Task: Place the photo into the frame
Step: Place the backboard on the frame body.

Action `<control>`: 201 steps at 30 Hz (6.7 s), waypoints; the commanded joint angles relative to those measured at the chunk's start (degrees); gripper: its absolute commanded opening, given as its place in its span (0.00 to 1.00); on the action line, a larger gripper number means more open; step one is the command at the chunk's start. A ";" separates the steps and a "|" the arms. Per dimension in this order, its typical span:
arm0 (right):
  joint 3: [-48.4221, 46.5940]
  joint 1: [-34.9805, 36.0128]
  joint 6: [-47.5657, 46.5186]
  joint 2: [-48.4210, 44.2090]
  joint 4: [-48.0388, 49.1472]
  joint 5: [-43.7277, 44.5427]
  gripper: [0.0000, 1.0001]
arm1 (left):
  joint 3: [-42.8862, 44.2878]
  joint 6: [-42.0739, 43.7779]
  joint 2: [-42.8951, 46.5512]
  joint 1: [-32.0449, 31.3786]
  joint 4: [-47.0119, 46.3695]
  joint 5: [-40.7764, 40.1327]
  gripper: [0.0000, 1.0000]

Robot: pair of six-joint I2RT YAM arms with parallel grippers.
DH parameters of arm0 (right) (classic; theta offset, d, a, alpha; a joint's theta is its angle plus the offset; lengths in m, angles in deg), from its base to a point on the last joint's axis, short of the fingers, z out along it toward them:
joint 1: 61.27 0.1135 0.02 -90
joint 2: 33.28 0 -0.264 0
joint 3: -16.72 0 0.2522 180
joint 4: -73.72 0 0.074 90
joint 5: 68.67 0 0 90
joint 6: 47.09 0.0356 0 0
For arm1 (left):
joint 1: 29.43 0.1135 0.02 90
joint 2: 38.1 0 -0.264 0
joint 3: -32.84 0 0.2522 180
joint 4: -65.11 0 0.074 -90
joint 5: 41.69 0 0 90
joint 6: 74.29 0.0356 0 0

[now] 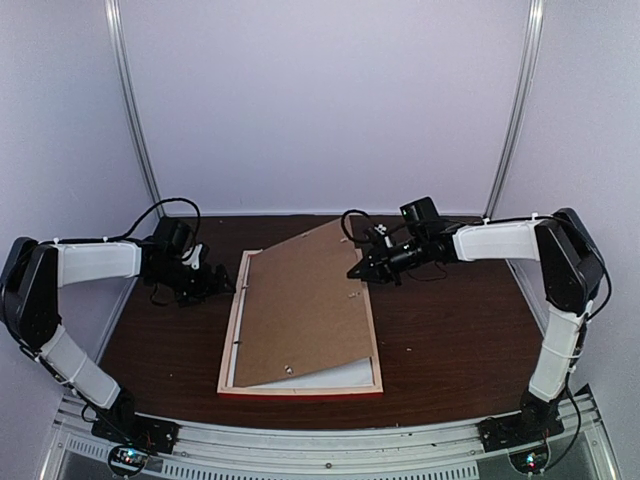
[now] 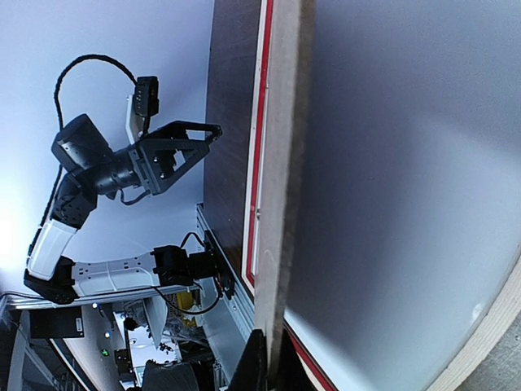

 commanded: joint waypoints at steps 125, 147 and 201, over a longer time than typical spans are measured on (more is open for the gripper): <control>4.93 -0.26 0.87 2.92 7.38 -1.27 0.00 | 1.54 1.64 7.06 0.10 3.03 -9.59 0.98; 8.90 -0.22 10.01 3.63 19.16 -0.92 0.00 | 0.08 0.87 5.72 0.01 1.54 -8.83 0.98; -5.35 2.05 -13.56 6.01 -14.74 10.82 0.36 | -0.62 2.04 -1.61 -5.97 -0.50 -7.99 0.98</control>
